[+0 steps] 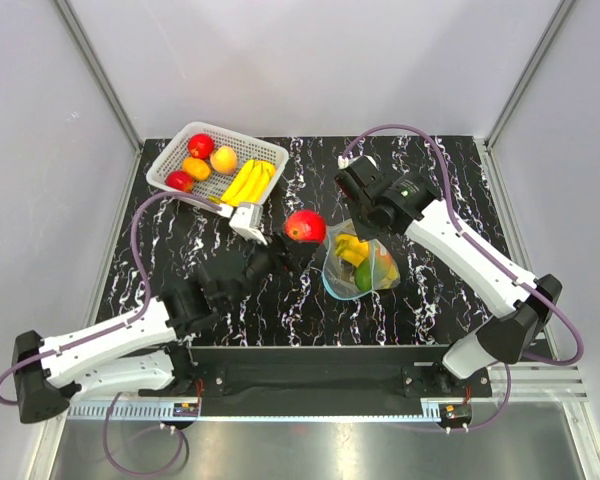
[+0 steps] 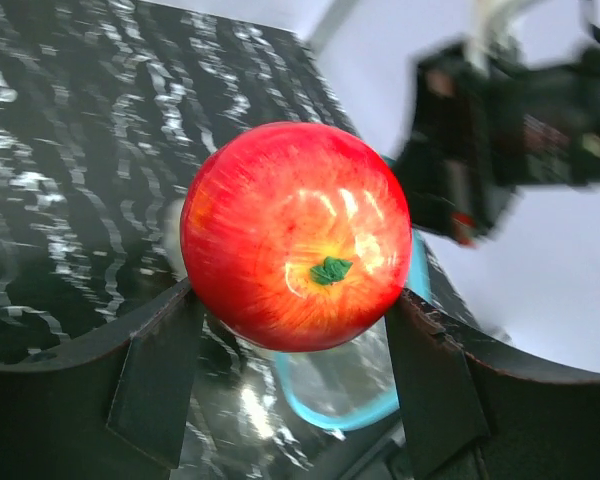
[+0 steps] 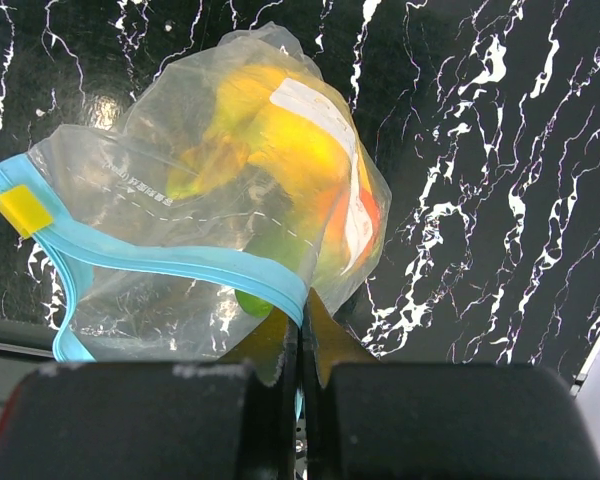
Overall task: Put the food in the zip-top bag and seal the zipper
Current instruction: Place the fake fruit in the zipper food storage bag.
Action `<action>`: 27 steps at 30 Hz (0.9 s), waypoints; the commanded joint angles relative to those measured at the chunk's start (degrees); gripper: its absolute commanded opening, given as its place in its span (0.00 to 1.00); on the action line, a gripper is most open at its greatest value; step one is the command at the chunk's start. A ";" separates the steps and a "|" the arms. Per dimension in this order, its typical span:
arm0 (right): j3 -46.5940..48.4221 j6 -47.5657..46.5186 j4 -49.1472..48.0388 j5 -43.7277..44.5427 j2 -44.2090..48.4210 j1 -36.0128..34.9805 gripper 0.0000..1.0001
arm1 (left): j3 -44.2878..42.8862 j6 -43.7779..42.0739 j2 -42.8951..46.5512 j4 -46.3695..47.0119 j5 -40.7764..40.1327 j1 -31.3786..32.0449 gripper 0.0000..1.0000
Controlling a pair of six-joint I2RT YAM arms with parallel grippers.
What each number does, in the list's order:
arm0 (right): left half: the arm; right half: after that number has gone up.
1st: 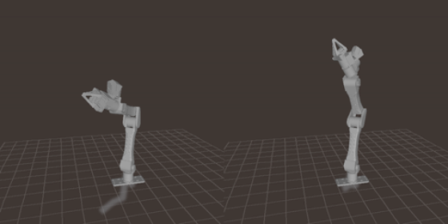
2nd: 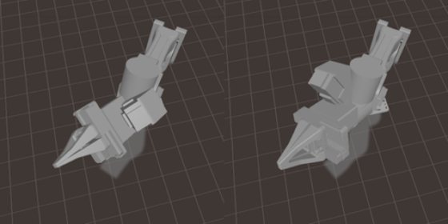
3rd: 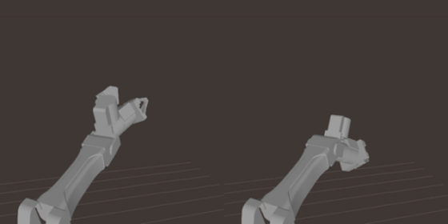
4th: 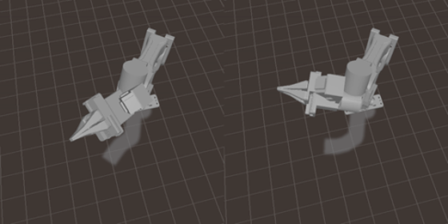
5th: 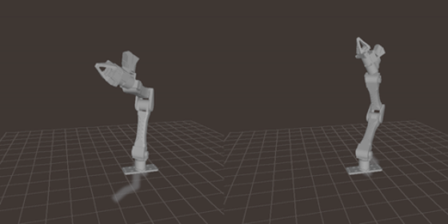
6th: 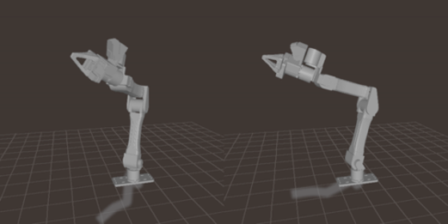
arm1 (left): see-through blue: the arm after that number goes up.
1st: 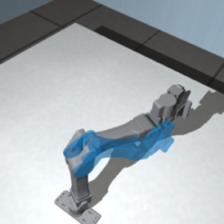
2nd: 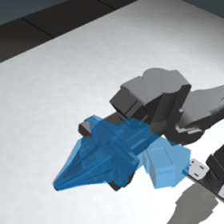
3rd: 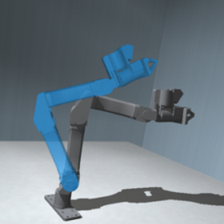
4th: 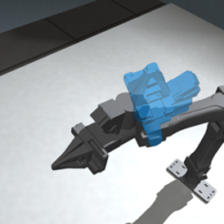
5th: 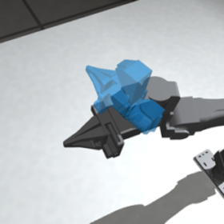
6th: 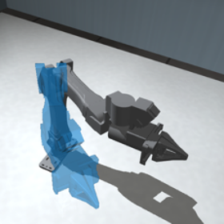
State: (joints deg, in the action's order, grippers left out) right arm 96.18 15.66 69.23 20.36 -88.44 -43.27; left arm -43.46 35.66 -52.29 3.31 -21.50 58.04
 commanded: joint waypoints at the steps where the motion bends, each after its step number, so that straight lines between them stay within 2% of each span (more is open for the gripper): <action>1: 0.32 0.60 -1.29 1.17 2.84 0.38 0.00 | -1.80 -0.94 -1.49 7.05 -7.32 6.02 0.61; 11: 0.58 0.95 -1.47 1.79 3.45 0.38 0.00 | -6.02 -0.24 -11.59 7.59 -7.86 11.48 0.62; 19: 0.59 0.86 -1.20 2.32 3.28 0.38 0.00 | -9.00 -0.85 -16.17 6.53 -6.02 12.01 0.61; 27: 1.20 0.86 -0.94 2.49 3.28 0.38 0.00 | -13.05 -1.73 -20.48 1.35 -8.56 13.94 0.62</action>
State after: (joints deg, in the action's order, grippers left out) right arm 96.07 16.12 68.90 21.37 -87.26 -43.20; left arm -53.47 34.50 -71.77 3.46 -27.92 71.57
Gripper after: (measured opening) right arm 0.012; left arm 0.704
